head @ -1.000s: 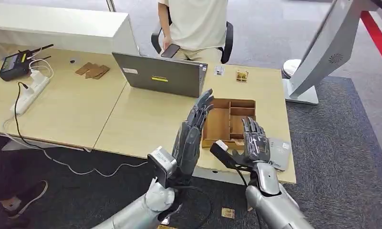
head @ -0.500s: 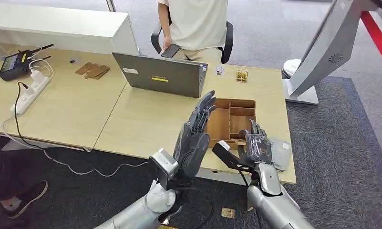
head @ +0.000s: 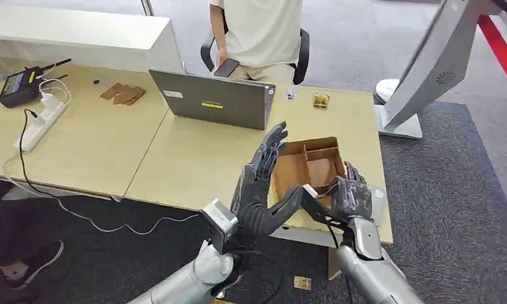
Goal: Pass the card to the sensor for recognition and then transmit it.
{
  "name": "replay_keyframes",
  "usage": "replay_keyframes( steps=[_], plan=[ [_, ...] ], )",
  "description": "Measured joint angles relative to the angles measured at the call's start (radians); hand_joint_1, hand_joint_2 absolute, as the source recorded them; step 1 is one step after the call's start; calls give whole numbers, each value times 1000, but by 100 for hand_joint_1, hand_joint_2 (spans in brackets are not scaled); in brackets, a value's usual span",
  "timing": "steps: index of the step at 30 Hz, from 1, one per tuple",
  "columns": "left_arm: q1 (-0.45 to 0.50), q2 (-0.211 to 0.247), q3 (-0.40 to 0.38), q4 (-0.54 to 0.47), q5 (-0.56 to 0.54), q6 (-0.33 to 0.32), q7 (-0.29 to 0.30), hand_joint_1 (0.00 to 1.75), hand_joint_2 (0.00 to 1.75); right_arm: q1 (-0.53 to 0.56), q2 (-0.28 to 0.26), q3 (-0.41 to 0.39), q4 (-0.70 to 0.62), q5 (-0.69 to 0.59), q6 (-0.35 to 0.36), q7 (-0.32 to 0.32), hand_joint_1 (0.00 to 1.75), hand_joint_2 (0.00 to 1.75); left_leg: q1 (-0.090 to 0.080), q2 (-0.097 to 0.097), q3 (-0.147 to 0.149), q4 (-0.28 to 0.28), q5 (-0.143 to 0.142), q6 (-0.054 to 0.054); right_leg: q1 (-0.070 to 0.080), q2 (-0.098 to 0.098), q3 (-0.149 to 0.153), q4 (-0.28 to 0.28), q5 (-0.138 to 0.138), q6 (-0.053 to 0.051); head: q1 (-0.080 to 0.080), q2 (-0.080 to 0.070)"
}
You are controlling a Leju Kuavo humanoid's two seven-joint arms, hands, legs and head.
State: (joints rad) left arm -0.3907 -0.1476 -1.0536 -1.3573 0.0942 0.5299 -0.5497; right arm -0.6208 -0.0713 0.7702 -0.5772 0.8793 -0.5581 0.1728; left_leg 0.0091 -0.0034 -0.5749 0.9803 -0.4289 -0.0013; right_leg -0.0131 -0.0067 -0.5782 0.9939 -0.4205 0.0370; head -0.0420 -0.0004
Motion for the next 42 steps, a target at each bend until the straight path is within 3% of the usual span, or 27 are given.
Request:
replay_keyframes(
  steps=[11, 22, 23, 26, 30, 42],
  plan=[
    [-1, -9, -1, 6, 11, -8, -6, 0, 175, 0, 0, -5, -25, 28, -81, -11, 175, 175, 0, 0, 0, 0, 0, 0, 0, 0, 0, 0, 0, 0, 0, 0],
    [-1, -16, -2, 19, 11, -43, -19, 0, 175, -12, -23, -26, -221, 167, -101, 51, 175, 175, 0, 0, 0, 0, 0, 0, 0, 0, 0, 0, 0, 0, 0, 0],
    [-1, -17, -3, 19, 11, -50, -19, 0, 175, -17, -27, -28, -243, 189, -95, 68, 175, 175, 0, 0, 0, 0, 0, 0, 0, 0, 0, 0, 0, 0, 0, 0],
    [-1, -17, -5, 19, 11, -63, -10, 0, 175, -46, -50, -38, -343, 211, 32, 125, 175, 175, 0, 0, 0, 0, 0, 0, 0, 0, 0, 0, 0, 0, 0, 0],
    [-8, -19, -13, 24, 19, -84, -10, 0, 175, -82, -78, -51, -433, 225, 101, 143, 175, 175, 0, 0, 0, 0, 0, 0, 0, 0, 0, 0, 0, 0, 0, 0],
    [-25, -42, -20, 54, 45, -140, -52, 0, 175, -194, -98, -46, -413, 227, 166, 134, 175, 175, 0, 0, -1, 0, 0, 0, 0, 0, 0, 0, 0, 0, 0, 0]
  ],
)
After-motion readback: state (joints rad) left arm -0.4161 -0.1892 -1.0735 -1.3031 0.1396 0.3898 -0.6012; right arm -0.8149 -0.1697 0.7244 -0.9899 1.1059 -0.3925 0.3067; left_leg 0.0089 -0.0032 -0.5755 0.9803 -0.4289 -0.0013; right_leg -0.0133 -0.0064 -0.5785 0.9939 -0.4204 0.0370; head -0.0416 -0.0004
